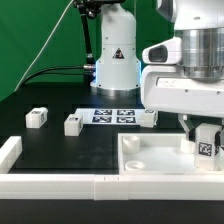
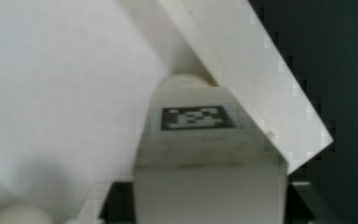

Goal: Assemble one leg

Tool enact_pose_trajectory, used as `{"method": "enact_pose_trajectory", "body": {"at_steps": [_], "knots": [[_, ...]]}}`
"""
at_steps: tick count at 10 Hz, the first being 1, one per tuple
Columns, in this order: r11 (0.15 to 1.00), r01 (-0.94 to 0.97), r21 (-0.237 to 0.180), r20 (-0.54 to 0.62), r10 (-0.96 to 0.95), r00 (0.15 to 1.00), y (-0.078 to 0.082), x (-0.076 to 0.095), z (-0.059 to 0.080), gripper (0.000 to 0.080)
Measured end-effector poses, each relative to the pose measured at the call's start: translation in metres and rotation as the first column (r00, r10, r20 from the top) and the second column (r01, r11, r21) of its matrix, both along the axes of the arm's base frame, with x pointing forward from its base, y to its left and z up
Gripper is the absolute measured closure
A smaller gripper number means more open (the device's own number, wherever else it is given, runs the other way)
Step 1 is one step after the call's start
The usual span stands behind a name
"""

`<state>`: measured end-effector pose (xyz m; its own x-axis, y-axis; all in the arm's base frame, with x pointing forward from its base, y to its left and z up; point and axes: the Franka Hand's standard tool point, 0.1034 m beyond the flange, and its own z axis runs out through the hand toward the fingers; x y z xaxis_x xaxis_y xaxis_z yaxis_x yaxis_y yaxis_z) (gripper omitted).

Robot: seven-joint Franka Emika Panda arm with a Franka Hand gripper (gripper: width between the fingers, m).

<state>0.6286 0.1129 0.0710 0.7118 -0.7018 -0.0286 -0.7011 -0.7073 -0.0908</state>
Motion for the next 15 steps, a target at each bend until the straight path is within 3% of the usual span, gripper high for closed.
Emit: {"method": "enact_pose_trajectory", "body": {"at_steps": [3, 6, 8, 10, 11, 12, 13, 14, 15], "knots": [[0.939, 0.343, 0.008, -0.028, -0.343, 0.939, -0.0007, 0.0001, -0.0004, 0.0508], [0.754, 0.657, 0.003, -0.064, -0.656, 0.752, -0.0003, -0.0010, -0.0002, 0.0508], [0.576, 0.817, -0.006, -0.083, -0.815, 0.574, 0.0004, -0.0018, 0.0002, 0.0507], [0.479, 0.878, -0.011, -0.091, -0.874, 0.477, -0.0002, -0.0021, 0.0004, 0.0507], [0.435, 0.901, -0.010, -0.100, -0.897, 0.432, 0.0016, -0.0025, 0.0000, 0.0455], [0.457, 0.889, -0.004, -0.108, -0.884, 0.454, 0.0049, -0.0032, -0.0006, 0.0319], [0.464, 0.886, -0.004, -0.108, -0.881, 0.461, 0.0052, -0.0032, -0.0006, 0.0319], [0.464, 0.886, -0.004, -0.108, -0.881, 0.461, 0.0053, -0.0032, -0.0006, 0.0189], [0.467, 0.884, -0.003, -0.108, -0.879, 0.464, 0.0056, -0.0033, -0.0006, 0.0162]]}}
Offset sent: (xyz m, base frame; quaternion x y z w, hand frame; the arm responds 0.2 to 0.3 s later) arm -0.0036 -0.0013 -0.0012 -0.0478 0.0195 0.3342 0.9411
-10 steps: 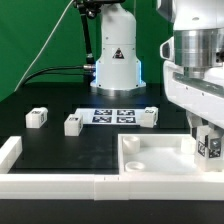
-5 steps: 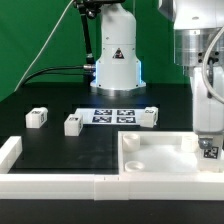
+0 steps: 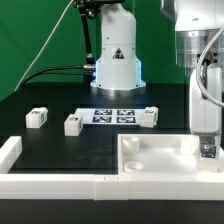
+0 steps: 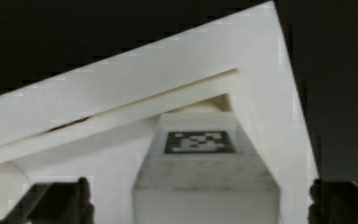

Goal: Assemble one leg

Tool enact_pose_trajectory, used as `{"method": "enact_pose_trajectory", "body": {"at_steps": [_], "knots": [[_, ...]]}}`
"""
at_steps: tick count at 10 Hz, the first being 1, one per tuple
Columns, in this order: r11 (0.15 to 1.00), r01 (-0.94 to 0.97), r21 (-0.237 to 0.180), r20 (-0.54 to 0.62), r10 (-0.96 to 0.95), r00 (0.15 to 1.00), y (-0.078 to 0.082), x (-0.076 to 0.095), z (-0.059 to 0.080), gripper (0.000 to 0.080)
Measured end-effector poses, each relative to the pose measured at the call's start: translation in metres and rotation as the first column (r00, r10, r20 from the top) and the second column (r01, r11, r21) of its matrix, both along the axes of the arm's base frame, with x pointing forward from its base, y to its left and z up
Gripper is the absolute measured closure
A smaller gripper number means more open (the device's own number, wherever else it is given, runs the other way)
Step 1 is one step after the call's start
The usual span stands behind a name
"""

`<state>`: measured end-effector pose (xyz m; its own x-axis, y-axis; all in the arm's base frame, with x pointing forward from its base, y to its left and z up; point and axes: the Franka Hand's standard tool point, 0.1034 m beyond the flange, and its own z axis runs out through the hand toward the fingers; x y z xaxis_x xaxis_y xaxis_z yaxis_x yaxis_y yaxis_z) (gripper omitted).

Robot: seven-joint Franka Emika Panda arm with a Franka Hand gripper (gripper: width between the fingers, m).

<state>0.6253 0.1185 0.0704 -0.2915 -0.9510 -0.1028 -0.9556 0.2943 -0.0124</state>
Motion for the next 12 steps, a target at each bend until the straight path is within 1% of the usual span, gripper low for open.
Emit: {"method": "enact_pose_trajectory", "body": {"at_steps": [12], "knots": [[1.000, -0.028, -0.001, 0.002, 0.028, 1.000, 0.0021, -0.0004, -0.0001, 0.0151]]}}
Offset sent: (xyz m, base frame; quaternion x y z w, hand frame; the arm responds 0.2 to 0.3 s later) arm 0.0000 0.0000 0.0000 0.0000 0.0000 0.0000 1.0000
